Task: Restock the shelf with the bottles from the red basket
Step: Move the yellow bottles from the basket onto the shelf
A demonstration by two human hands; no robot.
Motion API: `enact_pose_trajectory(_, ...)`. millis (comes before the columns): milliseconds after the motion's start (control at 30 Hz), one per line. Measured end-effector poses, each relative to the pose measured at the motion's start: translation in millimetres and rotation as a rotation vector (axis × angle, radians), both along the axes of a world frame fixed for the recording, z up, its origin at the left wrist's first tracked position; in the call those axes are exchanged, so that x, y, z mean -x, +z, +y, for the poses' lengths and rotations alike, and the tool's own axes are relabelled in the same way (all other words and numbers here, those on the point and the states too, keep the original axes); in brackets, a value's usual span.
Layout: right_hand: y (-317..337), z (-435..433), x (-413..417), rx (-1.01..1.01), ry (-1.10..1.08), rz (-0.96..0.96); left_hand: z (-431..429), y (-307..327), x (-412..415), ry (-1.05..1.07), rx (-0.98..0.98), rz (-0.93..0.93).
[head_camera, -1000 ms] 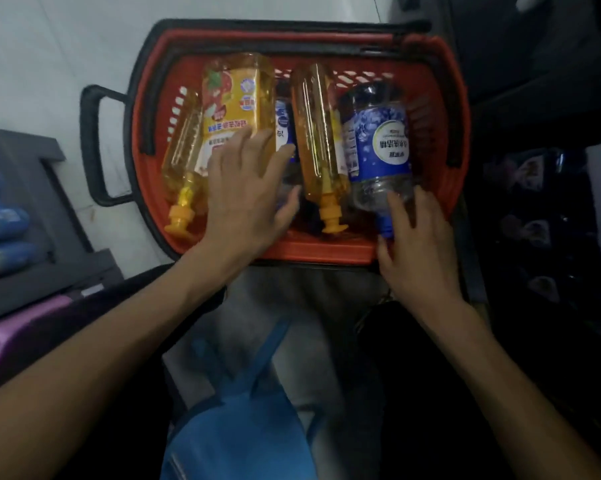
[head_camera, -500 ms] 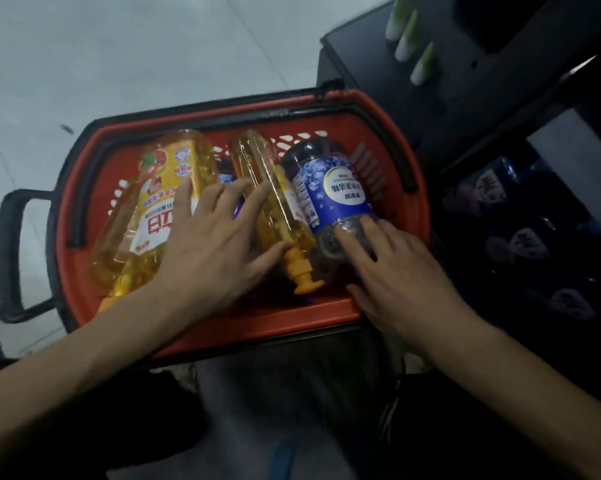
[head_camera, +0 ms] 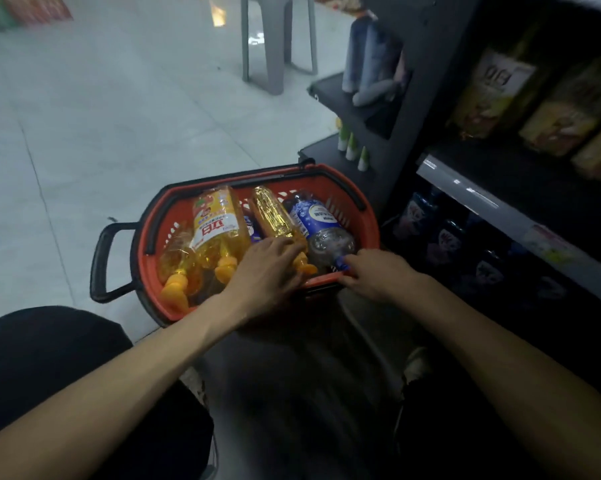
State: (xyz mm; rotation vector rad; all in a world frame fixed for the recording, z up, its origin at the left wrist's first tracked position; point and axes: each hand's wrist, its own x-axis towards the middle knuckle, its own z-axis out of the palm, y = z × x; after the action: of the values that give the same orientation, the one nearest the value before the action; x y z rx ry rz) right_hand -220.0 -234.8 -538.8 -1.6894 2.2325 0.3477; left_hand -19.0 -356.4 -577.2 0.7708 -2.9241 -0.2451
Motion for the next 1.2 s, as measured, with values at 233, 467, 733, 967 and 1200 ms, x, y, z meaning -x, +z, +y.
enact_pose_trajectory(233,-17,8,15,0.15,-0.043,-0.099,13,-18,-41,-0.259,0.068,-0.077)
enact_pose_trajectory(467,-28,2,31,0.289,-0.269,-0.059,10,-32,-58,-0.222,0.13,-0.122)
enact_pose_trajectory(733,-47,-39,46,0.473,-0.871,-0.475,6,-40,-50,-0.167,0.194,-0.088)
enact_pose_trajectory(967,-70,-47,43,0.575,-0.812,-0.48,1,-57,-44,-0.172,0.341,-0.062)
enact_pose_trajectory(1200,-78,-31,46,0.568,-0.836,-0.401,1,-54,-43,-0.226,0.379,-0.059)
